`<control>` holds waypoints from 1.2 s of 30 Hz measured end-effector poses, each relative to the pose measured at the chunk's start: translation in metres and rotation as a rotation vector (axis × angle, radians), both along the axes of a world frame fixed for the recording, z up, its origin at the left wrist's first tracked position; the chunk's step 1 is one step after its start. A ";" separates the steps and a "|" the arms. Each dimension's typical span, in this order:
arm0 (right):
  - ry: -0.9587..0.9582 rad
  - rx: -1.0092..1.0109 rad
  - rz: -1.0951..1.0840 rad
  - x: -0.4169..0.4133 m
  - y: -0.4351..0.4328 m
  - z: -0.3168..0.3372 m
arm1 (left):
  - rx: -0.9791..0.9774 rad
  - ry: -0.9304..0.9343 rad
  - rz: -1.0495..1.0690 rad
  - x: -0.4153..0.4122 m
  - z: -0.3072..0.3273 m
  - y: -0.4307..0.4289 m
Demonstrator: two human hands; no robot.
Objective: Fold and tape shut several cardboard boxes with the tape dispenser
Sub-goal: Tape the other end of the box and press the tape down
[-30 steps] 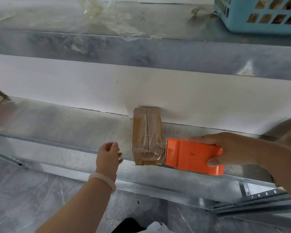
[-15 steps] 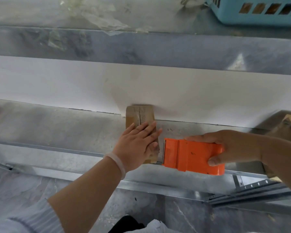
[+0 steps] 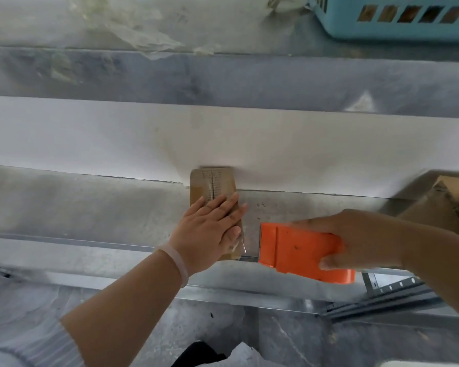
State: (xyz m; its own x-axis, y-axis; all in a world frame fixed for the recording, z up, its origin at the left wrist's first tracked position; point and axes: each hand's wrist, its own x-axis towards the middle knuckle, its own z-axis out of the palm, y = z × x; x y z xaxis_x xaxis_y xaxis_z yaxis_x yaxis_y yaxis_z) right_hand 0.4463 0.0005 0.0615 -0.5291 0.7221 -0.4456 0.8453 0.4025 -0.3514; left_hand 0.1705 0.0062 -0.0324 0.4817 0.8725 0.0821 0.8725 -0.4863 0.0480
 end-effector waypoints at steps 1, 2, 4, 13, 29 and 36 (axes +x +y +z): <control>0.001 0.024 -0.006 -0.007 -0.003 0.003 | -0.005 -0.006 0.001 0.000 0.000 0.000; 0.025 0.088 -0.011 -0.003 -0.003 -0.003 | -0.010 -0.010 0.004 0.001 0.000 0.000; -0.023 0.191 0.000 -0.013 -0.011 -0.004 | -0.008 -0.012 0.012 0.001 -0.001 0.000; -0.033 0.304 0.004 -0.050 -0.038 -0.004 | -0.035 0.034 0.042 0.002 -0.001 0.001; 0.031 0.056 -0.126 -0.072 -0.020 0.001 | -0.059 0.007 0.042 0.005 -0.001 0.000; 0.080 0.067 -0.128 -0.054 -0.017 -0.001 | -0.058 -0.042 0.059 0.007 0.000 0.000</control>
